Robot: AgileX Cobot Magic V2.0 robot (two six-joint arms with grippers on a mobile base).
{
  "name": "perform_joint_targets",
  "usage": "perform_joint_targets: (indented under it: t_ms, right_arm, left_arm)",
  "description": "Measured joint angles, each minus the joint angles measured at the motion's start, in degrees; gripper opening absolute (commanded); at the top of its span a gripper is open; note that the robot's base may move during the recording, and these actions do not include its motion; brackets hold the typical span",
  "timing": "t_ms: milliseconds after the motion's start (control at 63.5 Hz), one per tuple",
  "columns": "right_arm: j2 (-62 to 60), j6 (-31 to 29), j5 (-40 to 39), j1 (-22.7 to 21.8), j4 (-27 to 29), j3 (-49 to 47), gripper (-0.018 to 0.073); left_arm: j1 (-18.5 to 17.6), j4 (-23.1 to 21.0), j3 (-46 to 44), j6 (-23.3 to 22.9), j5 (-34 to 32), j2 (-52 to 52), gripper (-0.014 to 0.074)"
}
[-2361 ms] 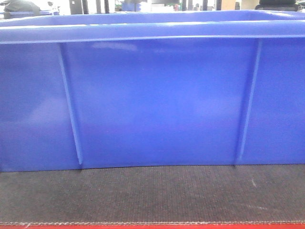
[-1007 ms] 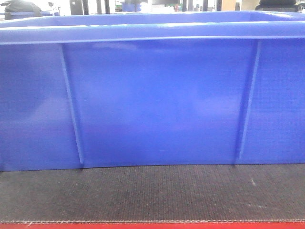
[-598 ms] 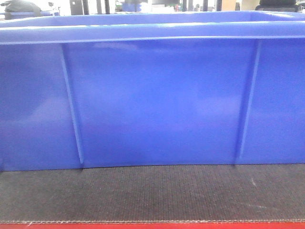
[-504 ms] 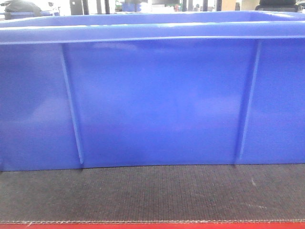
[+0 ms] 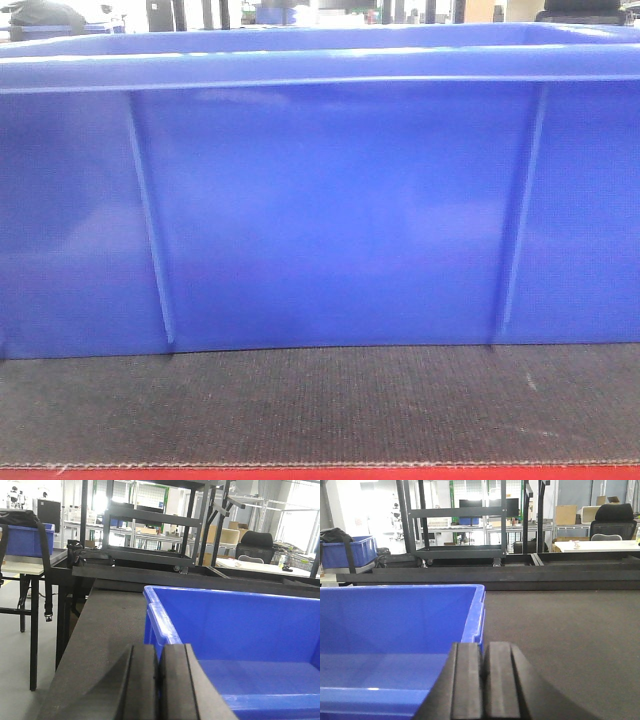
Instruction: Move blue bin to conveyor side
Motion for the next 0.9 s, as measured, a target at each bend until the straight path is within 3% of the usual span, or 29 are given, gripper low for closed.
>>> perform_joint_targets:
  t_ms: [126,236,409,897]
  right_arm:
    - [-0.95,-10.22,-8.61,-0.23,5.01,6.33,-0.0088]
    - [-2.08,-13.43,-13.84,-1.46,8.36,12.16,-0.0088]
    - [-3.22,-14.27,-16.17,-4.56,10.15,18.04,-0.0088]
    - [-3.22,-14.47,-16.94,-4.65,12.93,19.47,-0.0088]
  left_arm:
    - [0.0,0.0,0.0,0.0,0.0,0.0,-0.002]
    - [0.0,0.0,0.0,0.0,0.0,0.0,-0.002]
    - [0.0,0.0,0.0,0.0,0.0,0.0,-0.002]
    - [0.0,0.0,0.09,-0.1,-0.02,0.0,-0.002]
